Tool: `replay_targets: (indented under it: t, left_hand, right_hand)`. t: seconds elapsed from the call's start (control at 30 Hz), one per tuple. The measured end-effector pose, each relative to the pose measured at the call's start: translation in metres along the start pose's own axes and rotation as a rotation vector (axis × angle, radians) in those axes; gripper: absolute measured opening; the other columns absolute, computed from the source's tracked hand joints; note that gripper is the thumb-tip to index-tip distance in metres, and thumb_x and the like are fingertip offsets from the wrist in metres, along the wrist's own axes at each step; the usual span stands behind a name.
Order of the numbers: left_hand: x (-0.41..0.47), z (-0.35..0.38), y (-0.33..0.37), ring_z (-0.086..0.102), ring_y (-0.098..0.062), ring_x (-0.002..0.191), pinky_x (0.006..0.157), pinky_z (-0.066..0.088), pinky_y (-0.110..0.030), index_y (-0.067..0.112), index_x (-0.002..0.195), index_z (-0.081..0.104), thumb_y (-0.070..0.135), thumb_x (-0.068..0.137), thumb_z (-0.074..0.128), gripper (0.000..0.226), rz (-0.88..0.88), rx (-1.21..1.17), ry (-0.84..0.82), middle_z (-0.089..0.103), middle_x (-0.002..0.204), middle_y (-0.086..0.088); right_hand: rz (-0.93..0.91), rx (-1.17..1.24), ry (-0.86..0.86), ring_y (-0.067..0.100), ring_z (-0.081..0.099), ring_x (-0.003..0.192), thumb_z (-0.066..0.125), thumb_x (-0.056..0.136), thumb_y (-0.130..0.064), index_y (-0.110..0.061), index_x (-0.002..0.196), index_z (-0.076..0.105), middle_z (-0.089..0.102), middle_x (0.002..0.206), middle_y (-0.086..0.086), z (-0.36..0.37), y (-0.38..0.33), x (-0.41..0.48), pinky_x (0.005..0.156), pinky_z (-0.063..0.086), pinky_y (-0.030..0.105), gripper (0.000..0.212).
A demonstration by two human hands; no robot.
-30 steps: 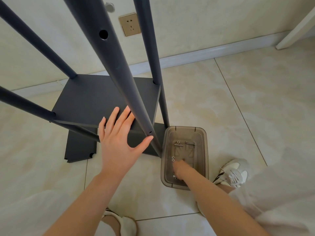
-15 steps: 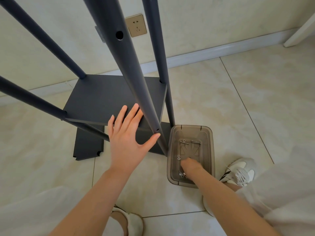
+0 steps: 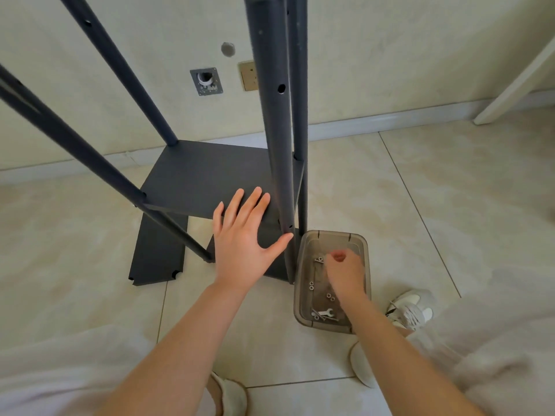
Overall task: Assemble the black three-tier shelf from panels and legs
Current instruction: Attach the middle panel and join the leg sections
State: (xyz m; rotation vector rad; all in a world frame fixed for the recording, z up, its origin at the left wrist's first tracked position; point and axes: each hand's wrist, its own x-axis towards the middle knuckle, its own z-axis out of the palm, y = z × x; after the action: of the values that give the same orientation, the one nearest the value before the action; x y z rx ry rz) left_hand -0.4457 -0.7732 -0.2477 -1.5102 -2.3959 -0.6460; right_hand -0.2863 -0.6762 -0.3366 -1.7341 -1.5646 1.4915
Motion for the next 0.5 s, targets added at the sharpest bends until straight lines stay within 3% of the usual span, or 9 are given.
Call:
replay_targets:
  t: [0.13, 0.33, 0.5]
  left_hand:
    - [0.001, -0.002, 0.002, 0.038, -0.026, 0.146, 0.121, 0.023, -0.053, 0.018, 0.140, 0.058, 0.069, 0.085, 0.052, 0.075, -0.008, 0.001, -0.019, 0.052, 0.151, 0.001]
    - [0.002, -0.005, 0.000, 0.036, -0.028, 0.148, 0.122, 0.022, -0.053, 0.020, 0.145, 0.053, 0.072, 0.090, 0.048, 0.076, 0.022, 0.082, -0.080, 0.048, 0.154, -0.001]
    - [0.001, -0.005, 0.000, 0.036, -0.028, 0.148, 0.122, 0.023, -0.054, 0.019, 0.145, 0.053, 0.074, 0.090, 0.039, 0.079, 0.036, 0.111, -0.075, 0.047, 0.155, -0.001]
  right_hand:
    - [-0.074, 0.375, 0.115, 0.014, 0.058, 0.068, 0.058, 0.092, -0.012, -0.019, 0.100, 0.063, 0.068, 0.091, 0.004, -0.017, -0.059, -0.030, 0.054, 0.044, 0.022, 0.012]
    - [-0.192, 0.371, 0.021, 0.013, 0.061, 0.076, 0.062, 0.088, -0.008, -0.022, 0.092, 0.066, 0.071, 0.090, 0.004, -0.024, -0.088, -0.075, 0.069, 0.046, 0.024, 0.015]
    - [-0.234, 0.295, 0.001, 0.012, 0.066, 0.082, 0.071, 0.086, -0.014, -0.022, 0.090, 0.071, 0.072, 0.085, -0.004, -0.022, -0.075, -0.088, 0.068, 0.048, 0.020, 0.009]
